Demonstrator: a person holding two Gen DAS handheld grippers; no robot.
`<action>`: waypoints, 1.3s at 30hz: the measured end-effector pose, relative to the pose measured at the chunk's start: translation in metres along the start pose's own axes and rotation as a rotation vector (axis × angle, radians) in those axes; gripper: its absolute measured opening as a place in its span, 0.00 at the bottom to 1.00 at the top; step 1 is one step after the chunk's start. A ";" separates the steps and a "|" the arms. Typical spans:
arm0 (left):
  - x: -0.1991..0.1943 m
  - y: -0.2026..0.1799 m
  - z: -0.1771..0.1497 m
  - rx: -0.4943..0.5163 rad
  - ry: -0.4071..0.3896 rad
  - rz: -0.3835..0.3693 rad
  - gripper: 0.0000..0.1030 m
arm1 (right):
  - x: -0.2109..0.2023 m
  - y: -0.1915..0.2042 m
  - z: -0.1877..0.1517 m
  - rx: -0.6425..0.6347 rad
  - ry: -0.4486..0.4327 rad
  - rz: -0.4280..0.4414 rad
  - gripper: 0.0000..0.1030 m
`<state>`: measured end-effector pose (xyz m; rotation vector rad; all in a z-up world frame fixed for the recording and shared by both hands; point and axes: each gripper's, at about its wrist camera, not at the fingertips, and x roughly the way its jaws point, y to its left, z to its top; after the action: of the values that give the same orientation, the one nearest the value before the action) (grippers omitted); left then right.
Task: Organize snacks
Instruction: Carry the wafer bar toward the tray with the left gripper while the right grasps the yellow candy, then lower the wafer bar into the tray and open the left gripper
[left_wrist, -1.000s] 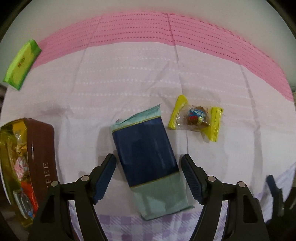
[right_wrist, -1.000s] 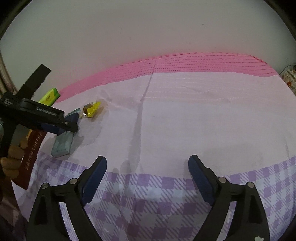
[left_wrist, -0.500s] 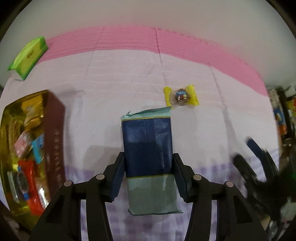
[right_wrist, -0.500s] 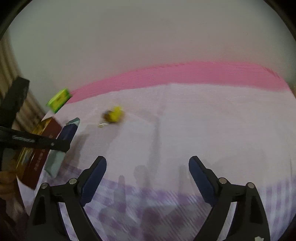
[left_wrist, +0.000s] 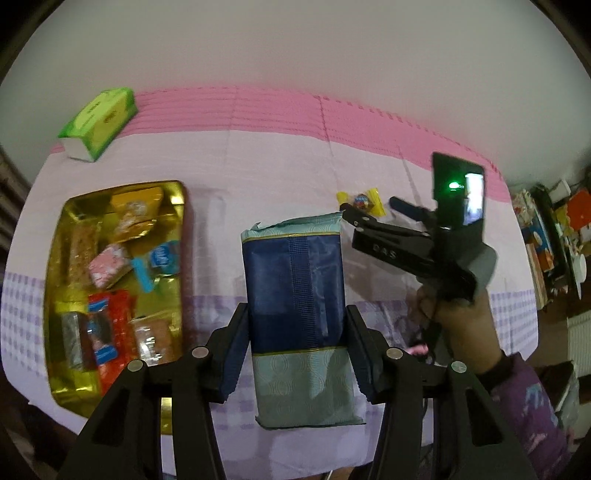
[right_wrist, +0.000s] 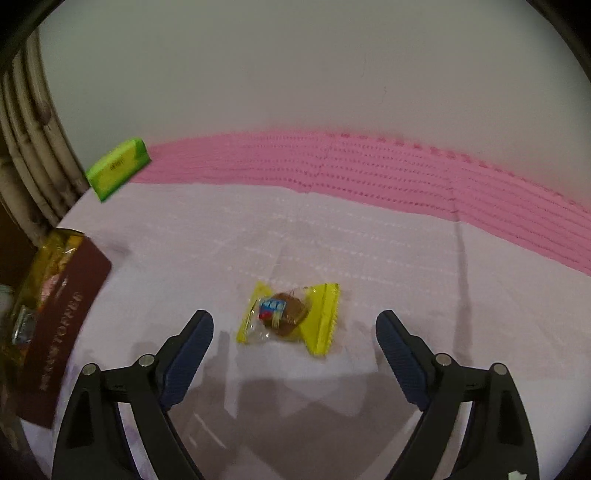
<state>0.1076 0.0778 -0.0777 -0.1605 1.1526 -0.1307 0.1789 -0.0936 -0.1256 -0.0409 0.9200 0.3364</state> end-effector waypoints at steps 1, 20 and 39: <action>-0.002 0.002 0.001 -0.006 -0.006 0.001 0.49 | 0.002 0.001 0.001 -0.007 0.000 -0.012 0.66; -0.077 0.136 -0.026 -0.176 -0.149 0.147 0.49 | -0.081 0.004 -0.085 0.158 -0.125 0.015 0.26; -0.033 0.150 -0.039 -0.086 -0.144 0.150 0.49 | -0.077 0.013 -0.093 0.118 -0.119 -0.125 0.26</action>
<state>0.0621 0.2290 -0.0929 -0.1566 1.0229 0.0622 0.0605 -0.1188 -0.1201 0.0301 0.8141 0.1663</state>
